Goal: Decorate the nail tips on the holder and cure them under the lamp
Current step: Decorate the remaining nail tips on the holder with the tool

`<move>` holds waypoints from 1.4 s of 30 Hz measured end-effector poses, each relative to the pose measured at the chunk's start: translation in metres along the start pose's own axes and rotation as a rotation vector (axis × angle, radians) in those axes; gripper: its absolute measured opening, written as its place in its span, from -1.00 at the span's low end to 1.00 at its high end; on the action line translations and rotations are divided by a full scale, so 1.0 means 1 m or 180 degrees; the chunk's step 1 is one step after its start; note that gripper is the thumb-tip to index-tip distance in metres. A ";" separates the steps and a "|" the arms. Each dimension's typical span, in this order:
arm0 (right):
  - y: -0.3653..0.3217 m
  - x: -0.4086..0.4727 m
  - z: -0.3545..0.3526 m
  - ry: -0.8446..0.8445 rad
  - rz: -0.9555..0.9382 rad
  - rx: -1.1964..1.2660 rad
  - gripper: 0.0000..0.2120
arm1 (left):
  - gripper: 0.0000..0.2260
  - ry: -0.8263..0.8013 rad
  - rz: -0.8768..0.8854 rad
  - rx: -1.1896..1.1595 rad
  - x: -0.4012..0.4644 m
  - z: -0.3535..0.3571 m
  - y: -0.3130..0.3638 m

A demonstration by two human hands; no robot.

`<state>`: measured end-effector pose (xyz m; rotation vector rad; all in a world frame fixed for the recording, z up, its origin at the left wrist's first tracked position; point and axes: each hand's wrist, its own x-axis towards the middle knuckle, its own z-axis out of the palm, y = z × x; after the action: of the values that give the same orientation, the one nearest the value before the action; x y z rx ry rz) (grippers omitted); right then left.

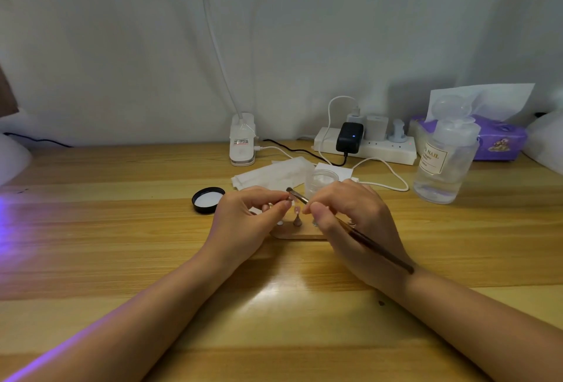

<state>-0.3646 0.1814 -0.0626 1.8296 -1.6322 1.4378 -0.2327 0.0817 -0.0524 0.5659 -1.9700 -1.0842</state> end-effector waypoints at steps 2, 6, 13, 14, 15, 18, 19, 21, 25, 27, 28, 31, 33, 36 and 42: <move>0.001 0.000 -0.001 0.0011 0.0024 0.0023 -0.64 | -0.81 -0.0020 -0.0044 -0.0027 0.000 0.000 0.000; 0.002 -0.002 -0.005 0.0131 0.0015 0.0131 -0.57 | -0.80 -0.0008 -0.0073 -0.0064 0.001 -0.001 -0.001; 0.000 0.001 0.001 0.0033 -0.0105 -0.0009 -0.67 | -0.74 0.0040 -0.0004 -0.0010 0.000 -0.001 0.001; 0.001 0.001 0.000 0.0014 -0.0104 -0.0034 -0.66 | -0.76 0.0035 -0.0020 -0.0017 0.000 0.000 0.001; 0.001 0.001 -0.001 0.0019 -0.0117 -0.0066 -0.64 | -0.78 0.0030 -0.0047 -0.0039 0.000 -0.001 0.001; 0.002 -0.001 -0.004 0.0147 -0.0196 -0.0164 -0.57 | -0.79 0.0015 -0.0074 -0.0078 0.001 -0.001 0.001; 0.002 -0.002 -0.005 0.0172 -0.0191 -0.0170 -0.56 | -0.79 0.0009 -0.0062 -0.0078 0.001 -0.001 0.002; 0.002 -0.002 -0.005 0.0194 -0.0152 -0.0174 -0.56 | -0.78 0.0008 -0.0051 -0.0097 0.000 -0.001 0.002; -0.001 0.000 0.000 0.0086 -0.0288 -0.0320 -0.68 | -0.75 0.0044 -0.0008 -0.0034 0.001 0.000 0.000; 0.000 0.000 0.000 0.0017 -0.0281 -0.0340 -0.67 | -0.76 0.0057 0.0018 0.0008 0.001 0.000 0.000; 0.001 0.000 -0.001 0.0028 -0.0258 -0.0319 -0.65 | -0.77 0.0056 0.0017 0.0010 0.001 0.000 0.000; 0.002 -0.001 -0.005 0.0173 -0.0177 -0.0253 -0.57 | -0.77 0.0038 0.0022 -0.0030 0.001 -0.001 0.000; 0.002 -0.002 -0.005 0.0198 -0.0070 -0.0164 -0.57 | -0.76 0.0033 0.0027 -0.0032 0.001 -0.001 0.000; 0.000 -0.001 -0.003 0.0138 -0.0151 -0.0141 -0.64 | -0.75 0.0049 0.0047 -0.0005 0.001 0.000 -0.001; 0.001 -0.002 -0.004 0.0067 -0.0165 -0.0139 -0.58 | -0.79 0.0044 0.0011 -0.0056 0.002 -0.001 -0.002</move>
<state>-0.3673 0.1847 -0.0627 1.8131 -1.5818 1.3841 -0.2333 0.0792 -0.0528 0.5588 -1.9470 -1.0916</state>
